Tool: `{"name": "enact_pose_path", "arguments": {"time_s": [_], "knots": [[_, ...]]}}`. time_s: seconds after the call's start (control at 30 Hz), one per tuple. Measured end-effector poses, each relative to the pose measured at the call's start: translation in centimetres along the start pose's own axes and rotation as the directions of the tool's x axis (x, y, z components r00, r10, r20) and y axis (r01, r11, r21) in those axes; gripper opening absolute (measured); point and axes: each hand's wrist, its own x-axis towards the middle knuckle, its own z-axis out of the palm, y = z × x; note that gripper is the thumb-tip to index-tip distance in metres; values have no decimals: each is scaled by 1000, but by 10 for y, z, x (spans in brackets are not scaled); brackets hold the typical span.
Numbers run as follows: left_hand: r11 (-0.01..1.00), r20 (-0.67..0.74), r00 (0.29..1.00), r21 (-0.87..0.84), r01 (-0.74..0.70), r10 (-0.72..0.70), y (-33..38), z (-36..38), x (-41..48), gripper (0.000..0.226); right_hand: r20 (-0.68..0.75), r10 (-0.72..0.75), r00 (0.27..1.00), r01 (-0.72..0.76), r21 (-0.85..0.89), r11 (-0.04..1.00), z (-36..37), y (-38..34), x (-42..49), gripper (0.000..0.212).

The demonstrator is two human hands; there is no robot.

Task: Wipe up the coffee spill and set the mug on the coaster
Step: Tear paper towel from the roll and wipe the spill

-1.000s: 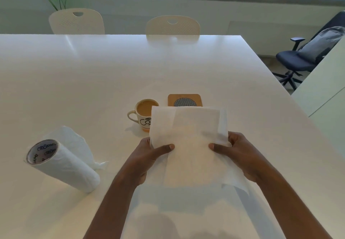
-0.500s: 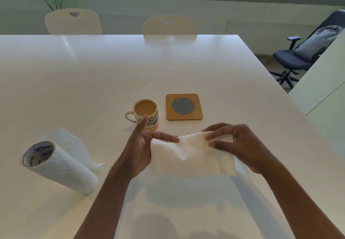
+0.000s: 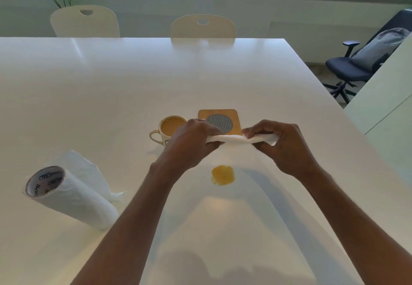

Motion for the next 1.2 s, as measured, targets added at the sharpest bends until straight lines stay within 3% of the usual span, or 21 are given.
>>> {"name": "enact_pose_path", "arguments": {"time_s": [0.13,0.23,0.3,0.4,0.53,0.63,0.9,1.2], "knots": [[998,-51,998,53,-32,34,-3,20,-2,44,-62,-182,981,169,-179,969,13,21,-6,30],[999,-15,1000,43,-27,27,-10,40,-5,46,21,-306,952,299,-300,906,30,41,-11,35],[999,49,999,50,2,-4,-16,56,-10,43,131,-261,956,290,-337,896,40,56,-15,41],[997,154,986,45,56,-63,-27,79,-20,44,292,-72,954,176,-348,921,53,71,-23,59],[992,235,964,-1,127,-124,-37,92,-27,52,426,39,904,93,-284,954,63,78,-29,57],[983,244,955,-30,181,-169,-38,94,-27,53,412,106,905,11,-273,962,66,75,-31,52],[950,199,945,-126,287,-259,-36,104,-44,53,388,145,910,-42,-261,964,78,58,-41,56],[937,128,945,-148,317,-300,-22,108,-66,54,344,181,921,-94,-253,963,97,43,-57,55]]}}
